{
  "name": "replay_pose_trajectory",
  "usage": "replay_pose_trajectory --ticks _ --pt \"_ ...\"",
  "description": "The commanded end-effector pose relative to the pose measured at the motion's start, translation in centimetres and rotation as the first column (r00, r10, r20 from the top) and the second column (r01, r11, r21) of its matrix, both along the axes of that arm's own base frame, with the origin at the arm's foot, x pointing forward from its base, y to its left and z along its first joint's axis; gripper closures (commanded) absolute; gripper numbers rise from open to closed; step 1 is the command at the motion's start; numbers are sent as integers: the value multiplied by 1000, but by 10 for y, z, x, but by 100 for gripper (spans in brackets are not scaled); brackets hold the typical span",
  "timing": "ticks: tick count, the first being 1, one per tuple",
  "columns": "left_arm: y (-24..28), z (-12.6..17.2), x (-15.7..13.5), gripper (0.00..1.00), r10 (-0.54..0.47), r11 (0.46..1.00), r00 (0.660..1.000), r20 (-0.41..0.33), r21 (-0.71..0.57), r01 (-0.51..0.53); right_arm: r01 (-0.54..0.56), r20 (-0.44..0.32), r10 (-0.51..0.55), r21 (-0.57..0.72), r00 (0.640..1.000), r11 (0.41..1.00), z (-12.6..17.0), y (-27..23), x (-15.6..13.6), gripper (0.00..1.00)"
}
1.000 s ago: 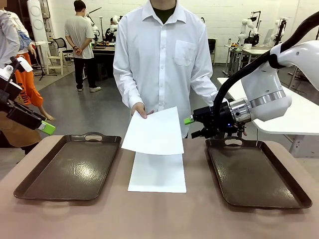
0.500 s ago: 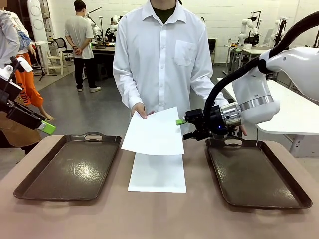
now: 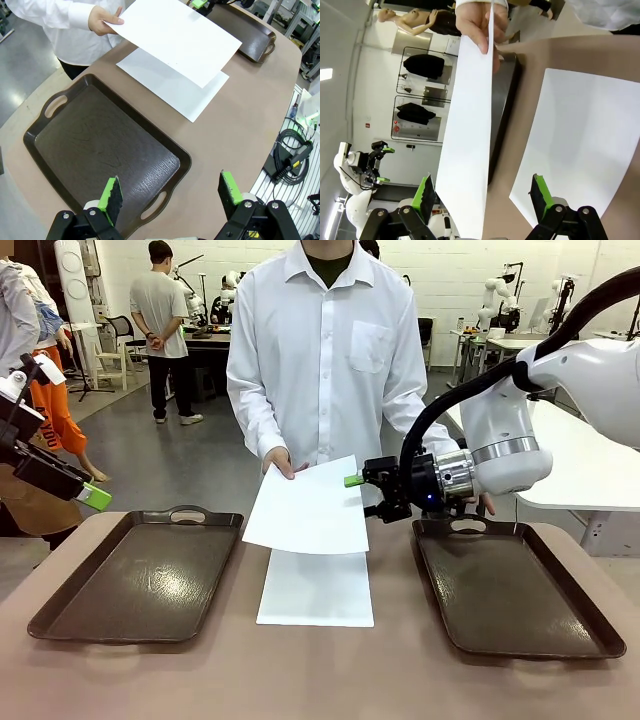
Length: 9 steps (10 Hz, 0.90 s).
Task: Sort the A4 documents.
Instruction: Receive the A4 Paper.
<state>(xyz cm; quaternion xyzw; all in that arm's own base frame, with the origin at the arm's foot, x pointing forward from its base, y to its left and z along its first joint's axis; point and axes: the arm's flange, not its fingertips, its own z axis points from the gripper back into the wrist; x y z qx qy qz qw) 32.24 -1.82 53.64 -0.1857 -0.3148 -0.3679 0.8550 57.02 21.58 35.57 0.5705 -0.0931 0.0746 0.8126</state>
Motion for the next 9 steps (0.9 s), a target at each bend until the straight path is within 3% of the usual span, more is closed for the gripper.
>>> replay_pose_trajectory --ticks 1,9 --pt "1 -2 1 0 -9 1000 1000 7 -9 9 26 -9 -26 8 1000 1000 -10 12 -2 0" --pt "1 -2 1 0 -9 1000 1000 7 -9 9 76 -108 -61 139 992 987 -28 18 2 0"
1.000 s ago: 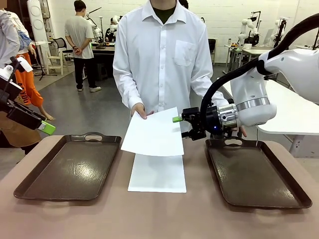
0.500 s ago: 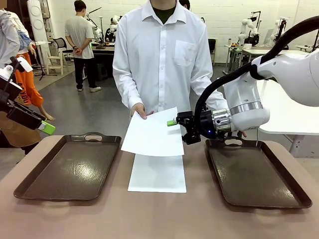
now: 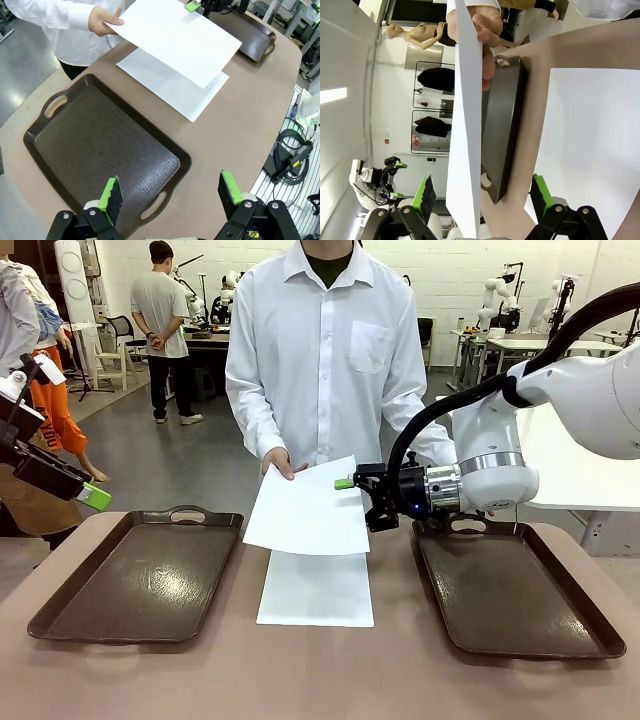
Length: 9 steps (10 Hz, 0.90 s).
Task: Sort the A4 documents.
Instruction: Receive the A4 Paper.
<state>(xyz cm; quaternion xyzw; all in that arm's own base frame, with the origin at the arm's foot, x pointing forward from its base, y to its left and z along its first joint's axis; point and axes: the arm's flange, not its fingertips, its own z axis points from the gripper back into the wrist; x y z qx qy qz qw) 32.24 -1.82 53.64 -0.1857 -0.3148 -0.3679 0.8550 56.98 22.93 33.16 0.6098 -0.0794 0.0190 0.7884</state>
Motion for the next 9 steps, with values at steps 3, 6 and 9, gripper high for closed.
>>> replay_pose_trajectory --ticks 3,6,9 --pt "1 -2 1 0 -9 1000 1000 7 -9 9 -43 -16 44 68 999 997 -12 15 3 0" --pt "1 -2 1 0 -9 1000 1000 7 -9 9 -57 13 56 35 998 998 -14 18 1 18" --pt "1 -2 1 0 -9 1000 1000 7 -9 9 -62 25 61 30 998 998 -12 17 6 48"
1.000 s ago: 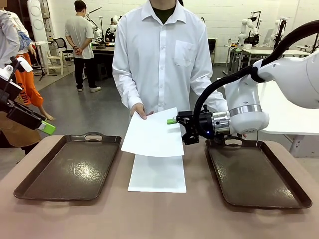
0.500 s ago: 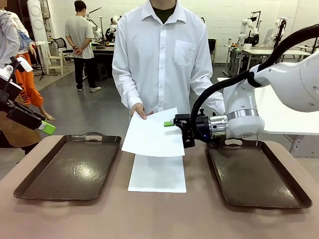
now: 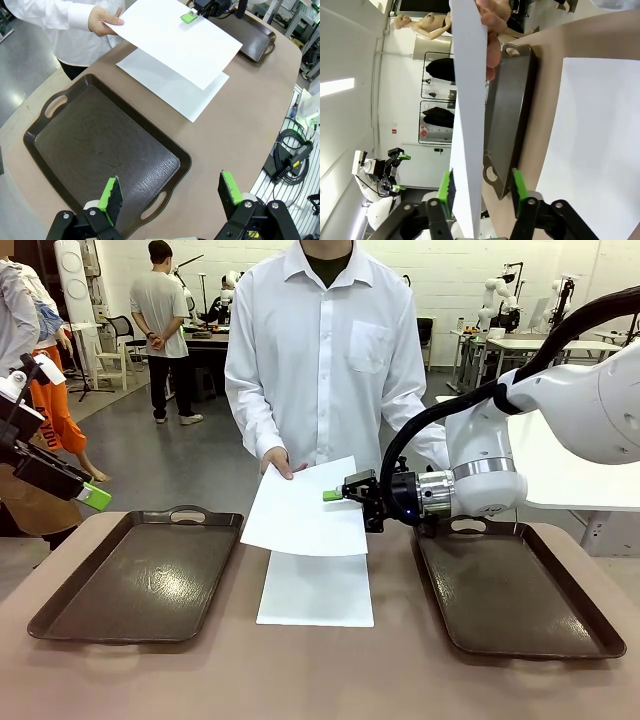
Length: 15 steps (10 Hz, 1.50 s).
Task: Sort the A4 documents.
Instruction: Receive the A4 Paper.
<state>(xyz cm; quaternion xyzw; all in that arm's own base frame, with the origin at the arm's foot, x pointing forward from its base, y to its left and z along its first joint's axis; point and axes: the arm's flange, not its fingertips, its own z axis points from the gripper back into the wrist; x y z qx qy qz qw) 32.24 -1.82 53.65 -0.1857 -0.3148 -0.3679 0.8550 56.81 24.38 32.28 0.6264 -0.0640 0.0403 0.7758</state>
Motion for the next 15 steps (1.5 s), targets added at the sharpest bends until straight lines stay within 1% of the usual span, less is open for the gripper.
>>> replay_pose_trajectory --ticks 1,4,6,12,13,14,15 --pt "1 -2 1 0 -9 1000 1000 7 -9 9 -2 21 2 -4 1000 1000 -4 2 8 56" --pt "1 -2 1 0 -9 1000 1000 7 -9 9 17 16 -17 0 1000 1000 -8 -4 10 85" --pt "1 -2 1 0 -9 1000 1000 7 -9 9 18 21 -18 0 1000 1000 -7 -5 9 100" --pt "1 -2 1 0 -9 1000 1000 7 -9 9 18 25 -18 11 1000 1000 -8 -6 4 100" --pt "1 -2 1 0 -9 1000 1000 7 -9 9 -29 -17 28 -30 999 999 -5 -9 3 100" --pt "1 -2 1 0 -9 1000 1000 7 -9 9 12 5 -12 -5 1000 1000 -6 -8 4 100" --pt "1 -2 1 0 -9 1000 1000 7 -9 9 12 5 -12 -5 1000 1000 -6 -8 4 100"
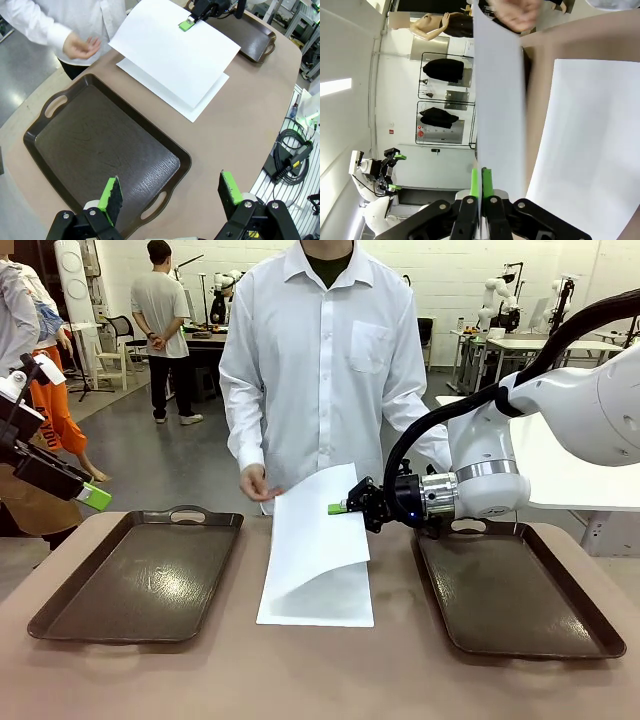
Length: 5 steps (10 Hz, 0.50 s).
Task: Sort the A4 documents.
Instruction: Receive the A4 Paper, then place the A4 Paper in the designated Handle tray.
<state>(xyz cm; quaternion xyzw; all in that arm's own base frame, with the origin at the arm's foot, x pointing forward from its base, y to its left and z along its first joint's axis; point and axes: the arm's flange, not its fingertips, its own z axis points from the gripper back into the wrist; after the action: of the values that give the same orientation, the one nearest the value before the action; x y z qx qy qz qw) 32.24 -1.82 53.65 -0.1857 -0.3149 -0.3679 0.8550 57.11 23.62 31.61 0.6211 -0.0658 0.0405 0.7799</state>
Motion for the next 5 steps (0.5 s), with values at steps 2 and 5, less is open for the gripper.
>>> replay_pose_trajectory --ticks 2,5 --pt "1 -2 1 0 -9 1000 1000 7 -9 9 9 2 -9 8 1000 1000 1 0 1 100" --pt "1 -2 1 0 -9 1000 1000 7 -9 9 9 2 -9 8 1000 1000 1 0 1 100"
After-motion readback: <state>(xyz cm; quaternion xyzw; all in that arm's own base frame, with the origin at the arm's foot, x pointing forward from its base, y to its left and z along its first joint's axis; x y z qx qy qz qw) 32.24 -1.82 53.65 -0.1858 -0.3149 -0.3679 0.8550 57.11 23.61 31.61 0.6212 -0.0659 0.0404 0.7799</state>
